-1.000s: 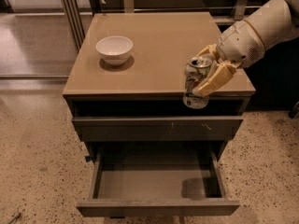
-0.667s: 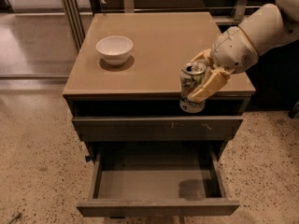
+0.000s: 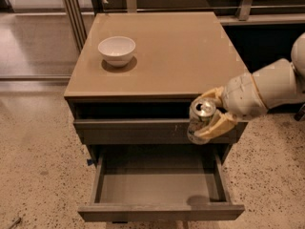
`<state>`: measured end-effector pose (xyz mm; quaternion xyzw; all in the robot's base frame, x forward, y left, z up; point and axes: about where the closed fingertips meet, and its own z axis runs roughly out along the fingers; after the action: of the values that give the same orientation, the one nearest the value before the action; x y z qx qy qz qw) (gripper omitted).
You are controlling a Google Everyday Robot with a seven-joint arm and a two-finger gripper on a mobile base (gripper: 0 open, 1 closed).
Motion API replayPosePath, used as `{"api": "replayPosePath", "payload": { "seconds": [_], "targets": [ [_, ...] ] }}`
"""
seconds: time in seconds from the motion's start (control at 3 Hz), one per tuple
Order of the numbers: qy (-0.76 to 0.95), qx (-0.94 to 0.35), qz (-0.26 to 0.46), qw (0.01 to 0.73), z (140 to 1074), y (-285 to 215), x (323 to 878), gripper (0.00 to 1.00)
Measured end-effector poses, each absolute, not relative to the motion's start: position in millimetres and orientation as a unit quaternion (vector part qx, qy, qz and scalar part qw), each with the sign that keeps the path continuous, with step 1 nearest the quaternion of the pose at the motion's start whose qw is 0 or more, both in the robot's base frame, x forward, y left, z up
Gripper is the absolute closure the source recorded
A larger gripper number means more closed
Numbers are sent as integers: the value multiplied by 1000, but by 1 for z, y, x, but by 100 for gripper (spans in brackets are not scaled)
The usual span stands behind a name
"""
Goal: Place 7up can into middle drawer
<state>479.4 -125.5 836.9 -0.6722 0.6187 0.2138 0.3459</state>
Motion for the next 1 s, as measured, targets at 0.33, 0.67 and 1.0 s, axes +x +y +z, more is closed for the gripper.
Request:
{"api": "replayPosePath", "payload": {
  "seconds": [0.33, 0.67, 1.0],
  "targets": [
    [650, -627, 234, 360, 750, -143, 459, 100],
    [659, -619, 241, 353, 729, -142, 452, 100],
    [658, -620, 241, 353, 730, -142, 452, 100]
  ]
}}
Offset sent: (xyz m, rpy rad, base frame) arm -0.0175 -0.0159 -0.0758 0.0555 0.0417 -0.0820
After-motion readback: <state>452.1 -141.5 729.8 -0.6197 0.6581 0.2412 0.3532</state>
